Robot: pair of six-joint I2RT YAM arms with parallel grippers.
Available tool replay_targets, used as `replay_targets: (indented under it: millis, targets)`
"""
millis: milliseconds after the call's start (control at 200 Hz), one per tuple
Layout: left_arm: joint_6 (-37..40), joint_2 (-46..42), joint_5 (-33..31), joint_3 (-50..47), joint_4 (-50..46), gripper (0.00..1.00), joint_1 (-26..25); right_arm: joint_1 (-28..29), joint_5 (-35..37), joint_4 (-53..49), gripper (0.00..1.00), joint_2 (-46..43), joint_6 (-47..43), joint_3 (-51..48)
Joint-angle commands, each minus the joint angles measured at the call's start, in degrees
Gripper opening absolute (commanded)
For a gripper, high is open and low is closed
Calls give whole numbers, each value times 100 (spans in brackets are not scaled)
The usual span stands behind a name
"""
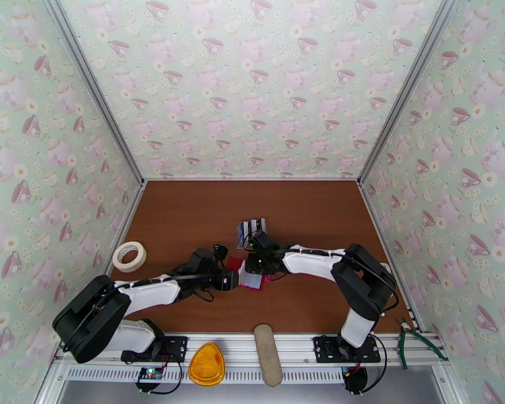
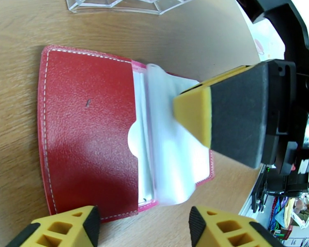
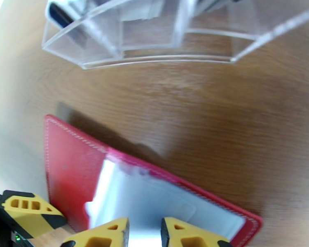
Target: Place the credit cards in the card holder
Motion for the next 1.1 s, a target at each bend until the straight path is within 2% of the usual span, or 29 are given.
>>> replay_targets:
  millis: [0,235,501,766,1092]
  targets:
    - [7,156,282,-85,35,68,-23,51,-319,273,28,164,155,-101]
    - [67,177,225,-38,-93,70,-20,83,-658,669,28,228,314,-95]
    - [291,255,-191,148,-687,66,-32,83,-845,920,27,237,425,-21]
    - [292,308,-445,176,-841,55,-57,83,-767,717,27,-24,367,146]
    - [292,344,-457,211,-862,44,-92,43,-658,394,28,-499,243,241]
